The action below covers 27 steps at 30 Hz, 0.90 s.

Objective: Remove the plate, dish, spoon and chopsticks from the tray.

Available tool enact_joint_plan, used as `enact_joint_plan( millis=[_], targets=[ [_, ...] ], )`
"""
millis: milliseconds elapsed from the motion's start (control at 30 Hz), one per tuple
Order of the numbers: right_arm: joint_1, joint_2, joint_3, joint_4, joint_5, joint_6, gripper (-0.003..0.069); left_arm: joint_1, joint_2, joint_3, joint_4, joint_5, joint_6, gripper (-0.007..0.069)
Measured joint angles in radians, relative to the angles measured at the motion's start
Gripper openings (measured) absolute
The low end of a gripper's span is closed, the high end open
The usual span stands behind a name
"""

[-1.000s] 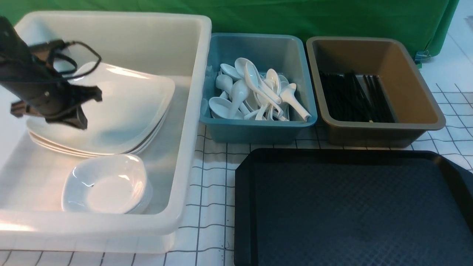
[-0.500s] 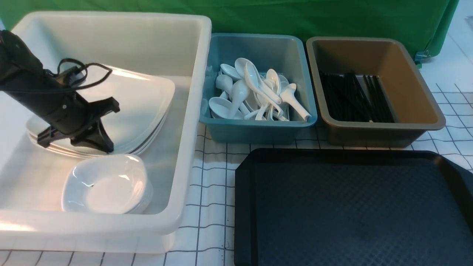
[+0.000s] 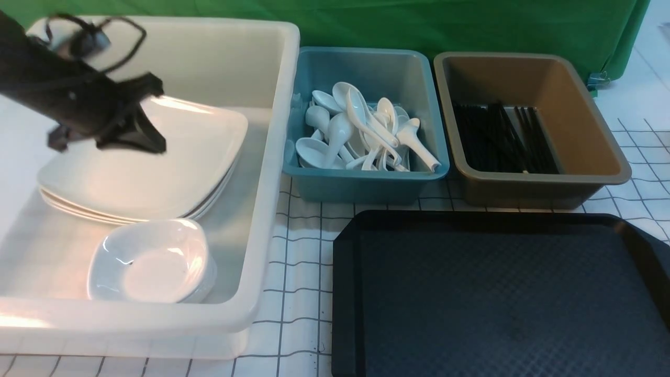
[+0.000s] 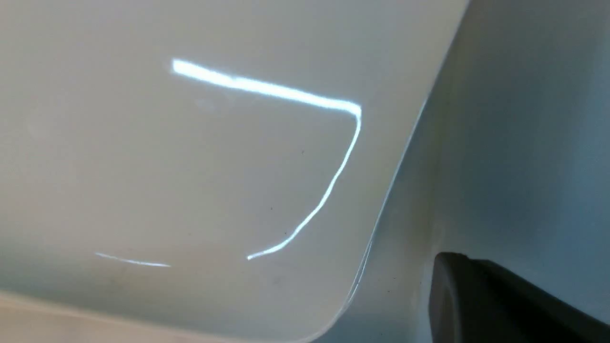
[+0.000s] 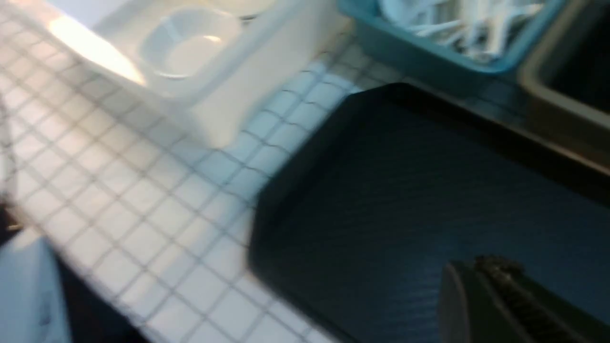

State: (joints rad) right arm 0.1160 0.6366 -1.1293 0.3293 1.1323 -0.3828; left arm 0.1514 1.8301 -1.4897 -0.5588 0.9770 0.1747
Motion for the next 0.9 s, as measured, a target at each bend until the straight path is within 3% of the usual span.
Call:
enact_joint_plan(
  millis=[67,200,400,500,600,733,900],
  targets=[
    [0.0,-0.097,0.0,-0.135,0.001,0.055,0.0074,0.0,-0.072,-0.011,0.042,0.008,0.028,0.0004],
    [0.0,-0.245,-0.001,-0.291,0.001,0.147,0.0079,0.0,-0.152,-0.011,0.076,0.025,0.047,0.0004],
    [0.0,-0.448,0.036,-0.329,0.001,0.197,0.0079,0.0,-0.217,-0.011,0.083,0.028,0.054,0.0004],
    [0.0,-0.52,0.093,-0.287,-0.001,0.201,0.0064,0.0,-0.223,-0.011,0.083,0.028,0.055,0.0004],
    [0.0,-0.572,0.215,-0.154,-0.045,0.156,0.003,0.0,-0.222,-0.011,0.085,0.028,0.055,0.0004],
    [0.0,-0.555,0.384,0.06,-0.224,0.102,0.003,0.0,-0.222,-0.011,0.084,0.028,0.056,0.0004],
    [0.0,-0.503,0.503,0.136,-0.428,0.091,0.003,0.0,-0.222,-0.011,0.082,0.036,0.062,0.0004]
  ],
)
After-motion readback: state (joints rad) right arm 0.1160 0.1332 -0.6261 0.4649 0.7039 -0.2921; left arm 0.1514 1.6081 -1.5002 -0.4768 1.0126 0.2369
